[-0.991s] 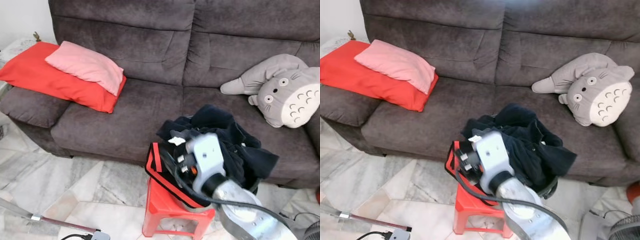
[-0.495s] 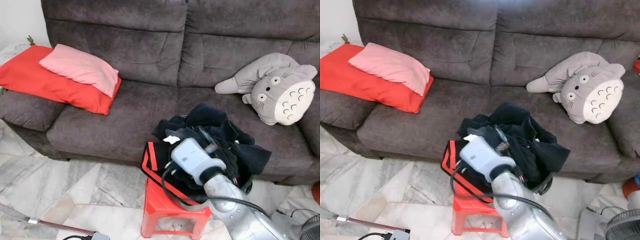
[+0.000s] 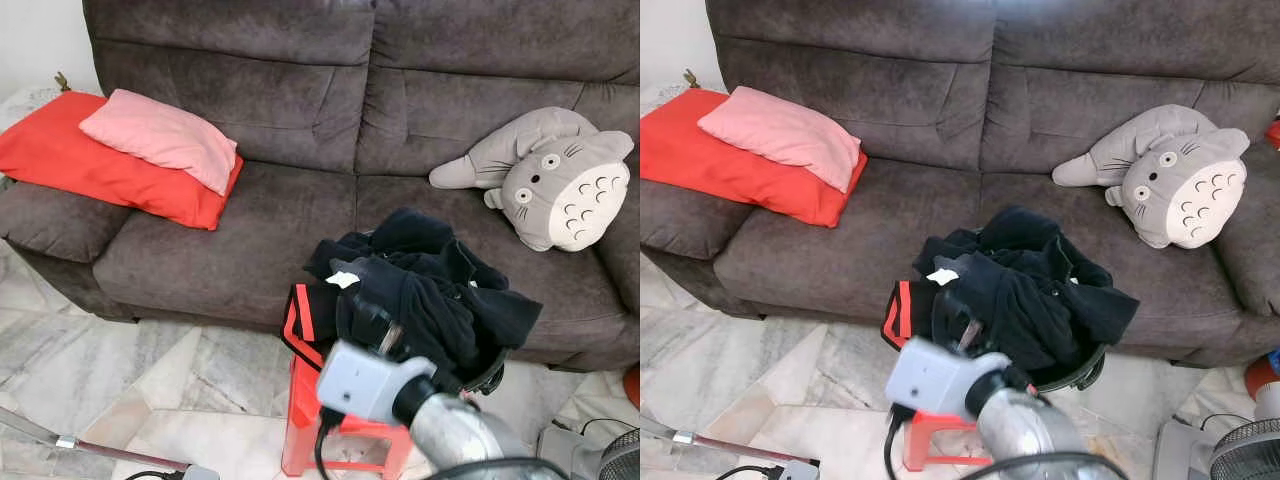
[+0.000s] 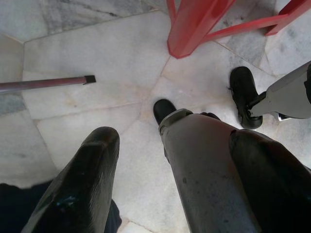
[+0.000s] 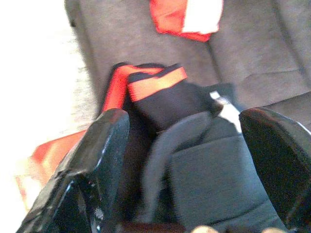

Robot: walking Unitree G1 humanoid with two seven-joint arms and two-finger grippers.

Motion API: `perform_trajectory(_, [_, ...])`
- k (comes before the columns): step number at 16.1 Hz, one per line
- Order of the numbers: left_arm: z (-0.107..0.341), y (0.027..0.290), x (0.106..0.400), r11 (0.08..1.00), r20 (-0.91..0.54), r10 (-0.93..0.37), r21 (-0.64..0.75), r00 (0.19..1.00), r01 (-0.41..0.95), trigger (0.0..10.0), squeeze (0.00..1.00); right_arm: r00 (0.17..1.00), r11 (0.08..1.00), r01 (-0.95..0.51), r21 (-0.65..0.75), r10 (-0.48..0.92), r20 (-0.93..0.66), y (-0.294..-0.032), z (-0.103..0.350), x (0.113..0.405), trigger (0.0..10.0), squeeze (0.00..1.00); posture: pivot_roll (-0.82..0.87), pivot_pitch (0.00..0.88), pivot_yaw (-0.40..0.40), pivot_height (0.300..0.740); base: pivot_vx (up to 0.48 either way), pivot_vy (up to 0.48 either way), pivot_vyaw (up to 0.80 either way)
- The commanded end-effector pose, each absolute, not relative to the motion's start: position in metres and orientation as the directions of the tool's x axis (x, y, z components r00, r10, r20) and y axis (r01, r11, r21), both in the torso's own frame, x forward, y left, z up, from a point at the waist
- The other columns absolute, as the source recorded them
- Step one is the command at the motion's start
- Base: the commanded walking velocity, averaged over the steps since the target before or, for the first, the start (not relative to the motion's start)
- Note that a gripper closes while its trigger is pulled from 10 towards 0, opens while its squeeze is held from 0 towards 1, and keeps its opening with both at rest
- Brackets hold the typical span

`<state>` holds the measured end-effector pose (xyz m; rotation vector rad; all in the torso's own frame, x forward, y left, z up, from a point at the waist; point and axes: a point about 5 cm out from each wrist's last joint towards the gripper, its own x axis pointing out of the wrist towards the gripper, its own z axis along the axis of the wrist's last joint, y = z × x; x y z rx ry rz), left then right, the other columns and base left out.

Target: Hang hanger

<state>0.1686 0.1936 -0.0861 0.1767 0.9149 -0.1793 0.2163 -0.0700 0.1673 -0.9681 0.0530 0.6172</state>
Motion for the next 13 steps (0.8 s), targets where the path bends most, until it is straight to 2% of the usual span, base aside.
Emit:
perform_trajectory(1, [-0.094,0.191,0.152,0.969,-0.834,-0.093,0.049,0.544,0.24,10.0,0.0,0.81,0.404,-0.537,-0.741,0.491,-0.32,-0.067,0.17,0.209,10.0,0.0,-0.19,0.161,-0.017,0.74,0.0,0.0,0.0])
perform_trajectory(2, [-0.094,0.191,0.152,0.97,-0.834,-0.092,0.048,0.545,0.238,10.0,0.0,0.819,0.397,-0.527,-0.751,0.475,-0.323,-0.069,0.171,0.209,10.0,0.0,-0.19,0.166,-0.017,0.74,0.0,0.0,0.0])
perform_trajectory(5, [-0.094,0.192,0.153,0.97,-0.834,-0.09,0.05,0.544,0.237,10.0,0.0,0.912,0.437,-0.387,-0.812,0.313,-0.266,-0.088,0.177,0.22,10.0,0.0,-0.19,0.177,-0.013,0.74,0.0,0.0,0.0])
perform_trajectory(10, [-0.093,0.192,0.154,0.97,-0.834,-0.09,0.051,0.545,0.239,10.0,0.0,0.918,0.449,-0.392,-0.803,0.242,-0.314,-0.095,0.17,0.218,10.0,0.0,-0.19,0.183,-0.009,0.74,0.0,0.0,0.0])
perform_trajectory(13, [-0.093,0.192,0.154,0.969,-0.833,-0.091,0.052,0.545,0.24,10.0,0.0,0.917,0.458,-0.396,-0.796,0.244,-0.316,-0.093,0.172,0.218,10.0,0.0,-0.19,0.186,-0.009,0.74,0.0,0.0,0.0])
